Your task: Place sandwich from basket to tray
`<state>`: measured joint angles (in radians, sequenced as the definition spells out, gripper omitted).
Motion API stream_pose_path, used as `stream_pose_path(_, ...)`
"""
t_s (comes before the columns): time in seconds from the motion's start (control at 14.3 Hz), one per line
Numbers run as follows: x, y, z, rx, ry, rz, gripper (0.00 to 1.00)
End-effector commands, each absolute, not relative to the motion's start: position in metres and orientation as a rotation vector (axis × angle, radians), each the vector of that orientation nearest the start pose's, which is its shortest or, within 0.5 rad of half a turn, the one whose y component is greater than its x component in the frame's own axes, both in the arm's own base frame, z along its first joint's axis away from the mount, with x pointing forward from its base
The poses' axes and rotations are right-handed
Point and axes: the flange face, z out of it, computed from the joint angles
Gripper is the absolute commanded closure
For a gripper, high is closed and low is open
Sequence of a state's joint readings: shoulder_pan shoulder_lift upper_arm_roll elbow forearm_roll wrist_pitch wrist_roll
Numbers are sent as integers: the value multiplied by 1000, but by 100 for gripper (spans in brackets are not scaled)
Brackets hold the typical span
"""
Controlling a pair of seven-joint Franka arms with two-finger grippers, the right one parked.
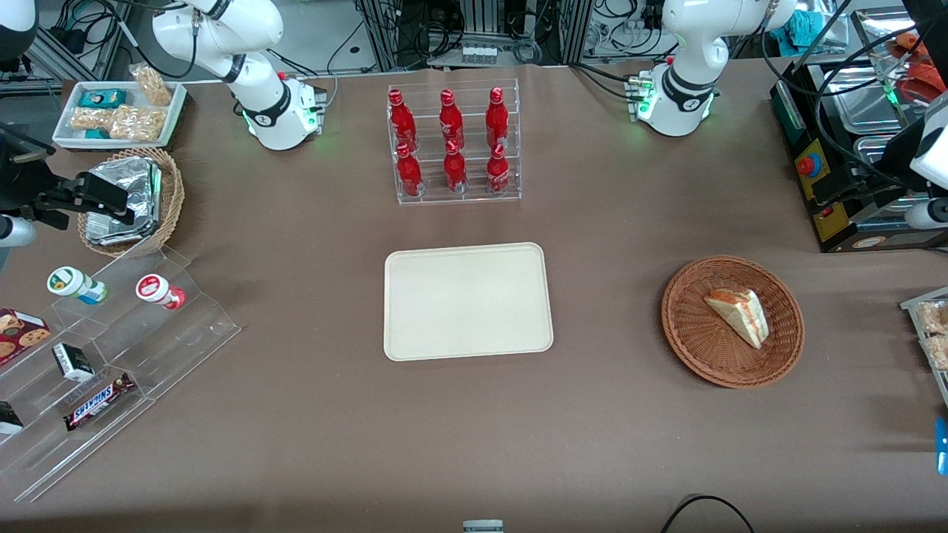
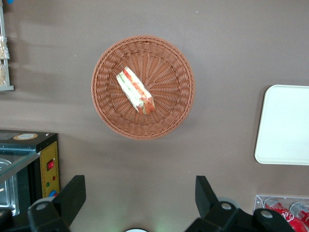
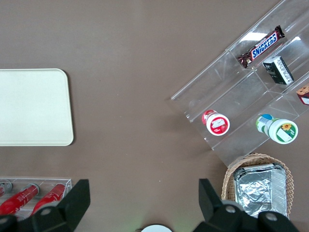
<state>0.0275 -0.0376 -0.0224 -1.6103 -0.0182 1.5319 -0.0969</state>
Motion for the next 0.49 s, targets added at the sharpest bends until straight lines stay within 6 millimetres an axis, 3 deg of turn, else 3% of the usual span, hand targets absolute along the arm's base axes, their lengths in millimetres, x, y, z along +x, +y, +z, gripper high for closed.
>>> stream_pose_path(0.0,541,0,625,-3146,-116,41,0)
stream_pose_path(0.42,543,2,612,-3134,-99,84,0)
